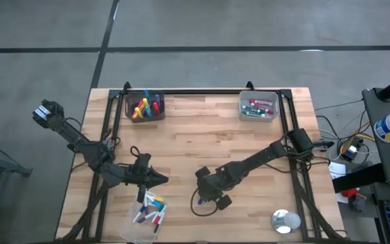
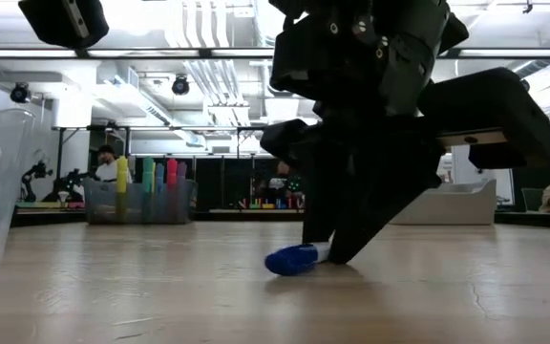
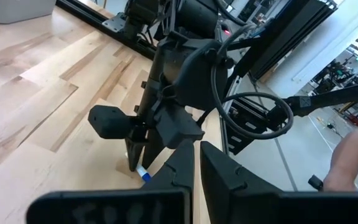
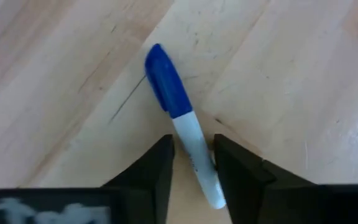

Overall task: Pick & Place Markers
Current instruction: Put the blue and white highlighter pen into the transparent bin, then return to Home Position

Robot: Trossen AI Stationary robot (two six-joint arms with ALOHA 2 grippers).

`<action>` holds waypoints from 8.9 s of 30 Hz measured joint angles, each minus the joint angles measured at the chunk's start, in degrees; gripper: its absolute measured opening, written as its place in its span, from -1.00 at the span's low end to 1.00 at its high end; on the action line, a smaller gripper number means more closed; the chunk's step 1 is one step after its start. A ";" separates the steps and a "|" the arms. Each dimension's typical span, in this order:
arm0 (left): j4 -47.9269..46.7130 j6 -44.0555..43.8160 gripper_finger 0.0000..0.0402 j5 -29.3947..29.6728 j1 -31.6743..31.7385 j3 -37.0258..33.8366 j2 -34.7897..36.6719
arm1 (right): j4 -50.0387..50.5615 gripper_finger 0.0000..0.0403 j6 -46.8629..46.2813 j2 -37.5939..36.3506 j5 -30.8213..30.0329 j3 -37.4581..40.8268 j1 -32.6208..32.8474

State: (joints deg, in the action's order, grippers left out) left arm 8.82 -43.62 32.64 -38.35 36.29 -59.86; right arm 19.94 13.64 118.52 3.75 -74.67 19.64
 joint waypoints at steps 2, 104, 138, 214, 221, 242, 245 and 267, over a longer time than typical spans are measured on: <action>-0.01 -0.02 -0.90 0.02 0.00 0.00 0.00 | 0.03 -0.58 -0.77 0.01 -0.03 0.00 0.02; 4.28 8.91 -0.77 6.29 3.39 0.00 -4.55 | 7.91 -0.88 -14.20 -10.64 -9.88 -20.44 -5.68; -22.33 -26.03 -0.81 -43.87 1.11 0.00 1.43 | 20.16 0.36 -16.70 -11.52 -9.34 -18.25 -2.64; 1.37 36.25 -1.00 -17.75 12.87 -20.07 34.53 | -31.93 -0.96 -12.37 -55.85 1.20 34.27 -15.82; 1.98 36.77 -1.00 -11.54 12.87 -24.24 40.94 | -32.76 -0.96 -11.51 -65.89 0.77 42.38 -15.80; 1.20 41.90 -1.00 1.99 12.81 -28.17 47.47 | -32.20 -0.96 -13.14 -104.69 0.61 62.62 -15.81; 1.25 41.28 -1.00 1.97 12.81 -30.18 48.98 | -32.18 -0.96 -14.95 -108.35 0.63 64.37 -15.80; 0.92 37.34 -1.00 3.13 12.83 -35.71 55.23 | -32.16 -0.96 -16.52 -113.02 0.66 69.37 -15.80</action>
State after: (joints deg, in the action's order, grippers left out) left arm 9.74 -6.28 35.77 -25.52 0.58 -4.62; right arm -12.22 -2.88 5.50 4.41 -5.30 3.84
